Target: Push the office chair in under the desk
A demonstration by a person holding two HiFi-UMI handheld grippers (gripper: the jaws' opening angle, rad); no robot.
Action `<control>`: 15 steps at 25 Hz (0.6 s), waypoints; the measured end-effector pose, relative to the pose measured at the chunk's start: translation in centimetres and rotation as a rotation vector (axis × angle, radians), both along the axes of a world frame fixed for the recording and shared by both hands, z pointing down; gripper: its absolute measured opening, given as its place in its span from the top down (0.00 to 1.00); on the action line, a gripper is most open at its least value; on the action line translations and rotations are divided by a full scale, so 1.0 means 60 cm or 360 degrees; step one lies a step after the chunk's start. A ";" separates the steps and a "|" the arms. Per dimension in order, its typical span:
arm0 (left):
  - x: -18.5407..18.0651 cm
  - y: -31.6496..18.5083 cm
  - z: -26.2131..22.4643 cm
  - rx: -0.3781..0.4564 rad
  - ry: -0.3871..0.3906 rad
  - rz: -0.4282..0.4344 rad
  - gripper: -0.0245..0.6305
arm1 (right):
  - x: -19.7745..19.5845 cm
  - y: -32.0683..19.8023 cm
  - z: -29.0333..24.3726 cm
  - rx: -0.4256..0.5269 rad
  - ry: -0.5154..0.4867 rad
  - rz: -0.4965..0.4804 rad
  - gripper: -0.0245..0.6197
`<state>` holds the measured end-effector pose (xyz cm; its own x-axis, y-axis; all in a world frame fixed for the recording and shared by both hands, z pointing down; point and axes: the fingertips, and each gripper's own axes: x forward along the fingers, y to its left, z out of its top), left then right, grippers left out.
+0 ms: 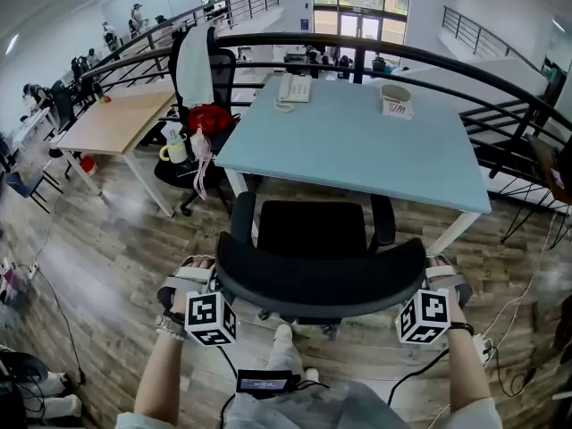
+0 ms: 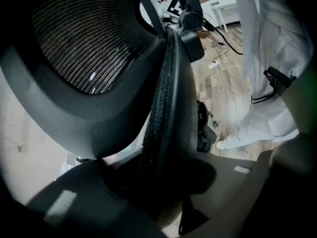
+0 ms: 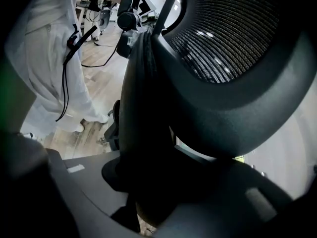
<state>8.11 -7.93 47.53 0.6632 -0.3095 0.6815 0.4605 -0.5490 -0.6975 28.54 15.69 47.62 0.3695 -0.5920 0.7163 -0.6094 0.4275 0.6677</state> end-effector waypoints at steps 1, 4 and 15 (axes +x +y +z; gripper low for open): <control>0.004 0.000 0.000 0.0000 0.0001 0.0006 0.73 | 0.002 0.001 -0.001 0.0000 0.0001 0.0006 0.68; 0.018 -0.003 -0.004 0.0001 0.0006 0.0026 0.73 | 0.011 0.002 -0.005 0.0002 0.0005 0.0024 0.68; 0.066 -0.032 0.004 0.0000 0.0023 0.0084 0.73 | 0.044 -0.014 0.004 0.0000 0.0010 0.0086 0.68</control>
<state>12.10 -9.83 47.78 0.6883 -0.2736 0.6719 0.4789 -0.5243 -0.7041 31.19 14.85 47.84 0.4056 -0.5709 0.7138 -0.6274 0.3941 0.6717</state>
